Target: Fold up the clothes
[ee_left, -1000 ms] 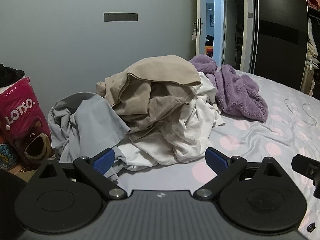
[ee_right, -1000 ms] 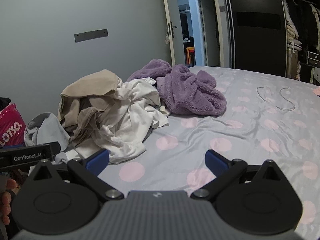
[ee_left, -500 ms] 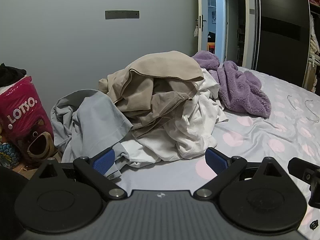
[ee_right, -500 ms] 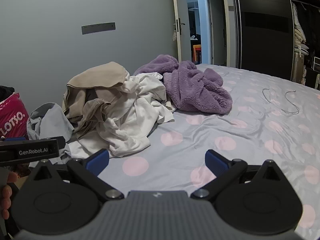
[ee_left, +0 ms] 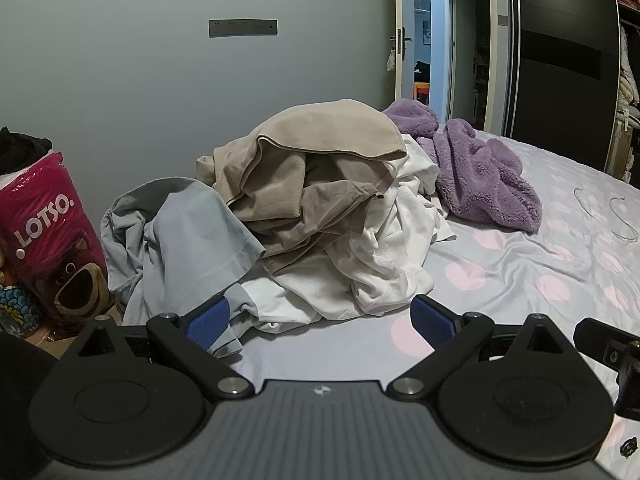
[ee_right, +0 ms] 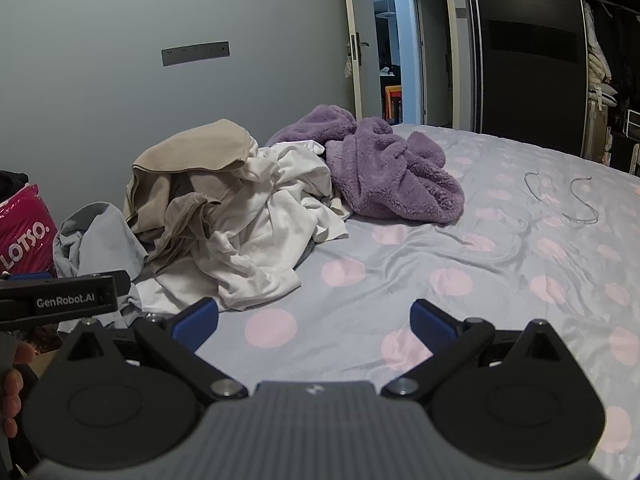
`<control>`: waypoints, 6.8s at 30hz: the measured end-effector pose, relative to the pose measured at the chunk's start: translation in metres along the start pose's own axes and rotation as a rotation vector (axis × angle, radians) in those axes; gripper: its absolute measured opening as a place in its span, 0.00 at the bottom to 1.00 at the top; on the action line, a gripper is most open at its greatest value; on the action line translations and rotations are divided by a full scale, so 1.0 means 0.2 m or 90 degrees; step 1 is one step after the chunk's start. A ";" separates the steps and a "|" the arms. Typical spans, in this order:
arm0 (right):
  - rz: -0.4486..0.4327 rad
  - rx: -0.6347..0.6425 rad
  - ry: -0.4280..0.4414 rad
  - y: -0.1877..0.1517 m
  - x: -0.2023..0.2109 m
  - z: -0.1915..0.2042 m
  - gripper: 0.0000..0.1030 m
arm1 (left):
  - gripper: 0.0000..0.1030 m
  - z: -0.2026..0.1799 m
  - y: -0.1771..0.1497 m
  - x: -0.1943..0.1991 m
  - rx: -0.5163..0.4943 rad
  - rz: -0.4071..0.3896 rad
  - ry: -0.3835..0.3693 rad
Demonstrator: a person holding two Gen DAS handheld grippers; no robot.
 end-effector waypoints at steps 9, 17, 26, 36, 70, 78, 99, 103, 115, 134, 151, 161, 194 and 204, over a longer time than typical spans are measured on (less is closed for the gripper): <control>0.003 -0.004 -0.003 0.00 0.00 -0.01 1.00 | 0.96 -0.01 0.00 -0.01 -0.002 0.001 -0.001; 0.005 -0.005 -0.005 0.00 0.00 -0.01 1.00 | 0.96 -0.01 0.00 -0.01 -0.001 -0.001 0.010; 0.011 -0.003 -0.006 -0.01 -0.01 -0.01 1.00 | 0.96 0.01 -0.01 -0.02 0.000 0.007 0.014; 0.017 -0.005 0.000 -0.01 -0.06 0.02 1.00 | 0.96 0.09 -0.03 -0.08 0.014 0.023 0.024; 0.109 0.072 0.091 -0.16 -0.74 0.46 0.91 | 0.16 0.85 -0.06 -0.97 0.107 0.132 0.113; 0.125 0.056 0.046 -0.21 -0.56 0.30 0.91 | 0.10 0.63 0.27 -0.57 0.001 -0.042 0.027; 0.093 0.046 -0.145 0.03 0.32 -0.74 0.92 | 0.10 -1.16 0.64 0.25 -0.075 -0.074 -0.581; 0.121 0.010 -0.179 -0.09 0.38 -0.95 0.92 | 0.10 -1.33 0.47 0.15 -0.110 -0.002 -0.583; 0.272 -0.039 -0.132 -0.60 0.17 -1.02 0.55 | 0.25 -1.23 -0.04 -0.23 -0.211 0.145 -0.495; 0.289 -0.039 -0.295 -0.59 0.52 -1.20 0.07 | 0.50 -1.22 0.09 -0.09 -0.216 0.056 -0.496; 0.252 0.060 -0.988 -0.30 1.90 -2.10 0.97 | 0.70 -1.14 0.15 -0.14 -0.234 0.032 -0.424; 0.180 -0.009 -0.749 -0.35 1.53 -1.86 0.97 | 0.41 -1.08 -0.17 -0.38 -0.242 0.214 -0.417; 0.130 -0.133 -0.133 -0.30 0.39 -0.78 0.69 | 0.55 -1.07 -0.54 0.37 -0.401 0.190 -0.817; 0.148 -0.036 -0.071 -0.29 0.28 -0.62 0.69 | 0.68 -0.89 -0.39 0.04 -0.317 0.191 -0.704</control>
Point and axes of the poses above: each gripper's, at about its wrist camera, not at the fingertips, and x roughly against the way its jaws point, z to its left, y to its top, the point moved 6 cm from there along -x, roughly the way its jaws point, and after that the axes turned 13 degrees about -z, right-handed, at the moved point
